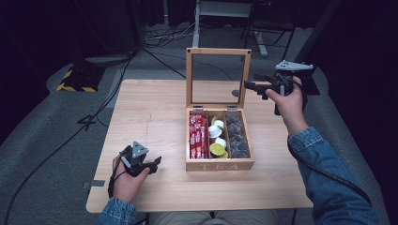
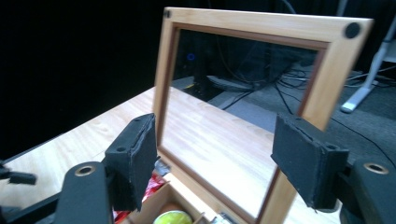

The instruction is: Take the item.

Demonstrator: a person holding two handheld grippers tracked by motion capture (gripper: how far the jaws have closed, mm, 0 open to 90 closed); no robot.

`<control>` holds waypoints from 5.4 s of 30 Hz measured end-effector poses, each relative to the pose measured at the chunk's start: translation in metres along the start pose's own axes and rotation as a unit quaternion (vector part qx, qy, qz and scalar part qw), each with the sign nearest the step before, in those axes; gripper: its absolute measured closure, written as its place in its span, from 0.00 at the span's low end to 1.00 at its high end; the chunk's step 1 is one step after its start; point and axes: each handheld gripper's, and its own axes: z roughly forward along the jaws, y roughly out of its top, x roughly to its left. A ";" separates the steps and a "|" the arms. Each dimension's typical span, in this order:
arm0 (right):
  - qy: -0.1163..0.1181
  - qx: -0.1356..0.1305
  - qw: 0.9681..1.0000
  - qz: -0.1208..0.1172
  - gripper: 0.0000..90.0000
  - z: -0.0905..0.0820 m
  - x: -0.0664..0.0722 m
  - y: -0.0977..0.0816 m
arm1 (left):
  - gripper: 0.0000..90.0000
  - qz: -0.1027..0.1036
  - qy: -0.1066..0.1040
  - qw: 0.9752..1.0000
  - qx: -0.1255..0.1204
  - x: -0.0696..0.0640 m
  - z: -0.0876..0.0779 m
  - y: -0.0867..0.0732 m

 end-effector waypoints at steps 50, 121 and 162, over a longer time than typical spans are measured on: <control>0.103 0.099 0.986 -0.083 0.45 0.043 0.113 -0.062 | 0.27 0.001 0.000 0.999 0.032 0.012 0.013 -0.018; 0.041 0.290 0.955 -0.052 0.81 0.118 0.170 -0.112 | 0.26 0.000 0.005 0.999 0.037 0.010 0.013 -0.017; 0.066 0.152 0.986 0.000 0.88 0.043 0.144 -0.053 | 0.17 0.004 -0.003 0.999 0.043 0.011 0.019 -0.013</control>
